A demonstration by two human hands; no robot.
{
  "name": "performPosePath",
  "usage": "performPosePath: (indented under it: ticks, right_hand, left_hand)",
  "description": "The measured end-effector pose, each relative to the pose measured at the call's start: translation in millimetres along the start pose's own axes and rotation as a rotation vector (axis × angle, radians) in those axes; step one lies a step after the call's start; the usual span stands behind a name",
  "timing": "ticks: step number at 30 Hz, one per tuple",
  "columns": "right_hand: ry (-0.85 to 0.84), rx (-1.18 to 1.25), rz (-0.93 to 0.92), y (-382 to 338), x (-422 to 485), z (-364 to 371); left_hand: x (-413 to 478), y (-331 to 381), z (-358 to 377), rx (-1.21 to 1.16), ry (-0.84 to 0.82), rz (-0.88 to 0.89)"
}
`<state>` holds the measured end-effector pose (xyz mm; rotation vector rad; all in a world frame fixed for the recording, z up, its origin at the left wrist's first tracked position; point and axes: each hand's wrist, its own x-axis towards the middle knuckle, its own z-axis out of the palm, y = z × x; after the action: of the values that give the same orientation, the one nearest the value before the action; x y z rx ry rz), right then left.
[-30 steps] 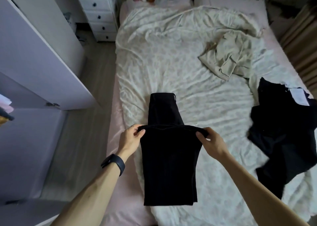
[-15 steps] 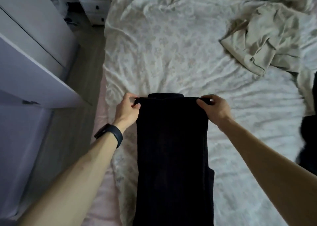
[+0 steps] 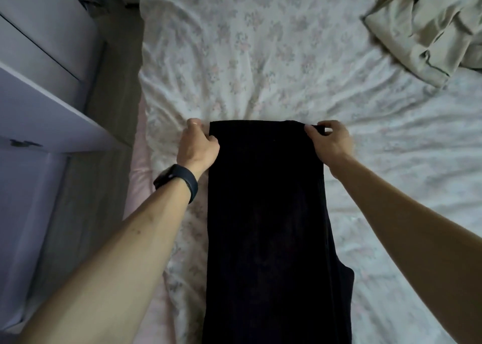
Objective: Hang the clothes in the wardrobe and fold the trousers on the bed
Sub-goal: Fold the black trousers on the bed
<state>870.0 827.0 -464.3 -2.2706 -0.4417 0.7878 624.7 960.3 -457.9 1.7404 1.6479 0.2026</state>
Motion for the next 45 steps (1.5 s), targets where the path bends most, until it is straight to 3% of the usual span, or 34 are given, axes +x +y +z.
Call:
performPosePath:
  ticks: [1, 3, 4, 6, 8, 10, 12, 13, 16, 18, 20, 24, 27, 29, 32, 35, 39, 41, 43, 45]
  right_hand:
    - [0.073, -0.057, -0.047, 5, -12, 3]
    - [0.230, -0.222, -0.315, 20, -52, 11]
    - [0.256, -0.295, -0.475, 27, -78, 18]
    - [0.160, -0.488, -0.724, 50, -122, 32]
    - [-0.011, -0.796, -0.759, 75, -146, 33]
    - [-0.044, -1.021, -0.548, 94, -139, 14]
    - [-0.005, -0.990, -0.235, 99, -129, -13]
    - [0.023, -0.906, -0.176, 100, -133, -19]
    - [0.120, -0.757, -0.430, 99, -188, -3]
    - [0.025, -0.778, -0.673, 113, -234, 18]
    - [-0.103, -0.916, -0.778, 140, -259, 15]
    - [-0.071, -1.048, -0.471, 194, -275, -32]
    - [0.039, -0.877, -0.293, 206, -304, -38]
    - [0.034, -0.804, -0.403, 199, -329, -25]
    - [-0.104, -0.848, -0.654, 207, -353, -8]
    - [-0.090, -0.954, -0.557, 232, -340, -19]
    - [-0.072, -0.970, -0.554, 252, -335, -39]
    - [-0.075, -0.928, -0.627, 254, -343, -44]
    - [-0.124, -0.934, -0.756, 254, -351, -46]
    - [-0.174, -0.965, -0.868, 253, -357, -43]
  left_hand:
    - [-10, -3, 2, 0.100, 0.129, 0.130]
    - [-49, -9, 17, 0.253, 0.310, 0.456]
    - [-71, -10, 28, 0.288, 0.297, 0.590]
    - [-109, -20, 52, 0.410, 0.115, 0.740]
    - [-123, -44, 62, 0.600, -0.017, 0.701]
    - [-111, -69, 53, 0.656, -0.067, 0.470]
    - [-102, -86, 38, 0.643, -0.056, 0.296]
    - [-106, -91, 33, 0.626, -0.033, 0.290]
    - [-158, -88, 46, 0.518, 0.026, 0.523]
    - [-204, -91, 67, 0.514, -0.033, 0.655]
    - [-242, -109, 74, 0.581, -0.105, 0.659]
    - [-283, -169, 45, 0.728, -0.147, 0.363]
    - [-304, -179, 29, 0.682, -0.099, 0.364]
    - [-320, -162, 37, 0.600, -0.077, 0.501]
    - [-345, -153, 54, 0.594, -0.160, 0.630]
    - [-342, -176, 53, 0.671, -0.240, 0.552]
    - [-338, -198, 37, 0.661, -0.156, 0.435]
    - [-351, -200, 35, 0.643, -0.145, 0.548]
    - [-364, -203, 37, 0.641, -0.213, 0.753]
    - [-372, -203, 39, 0.685, -0.284, 0.838]
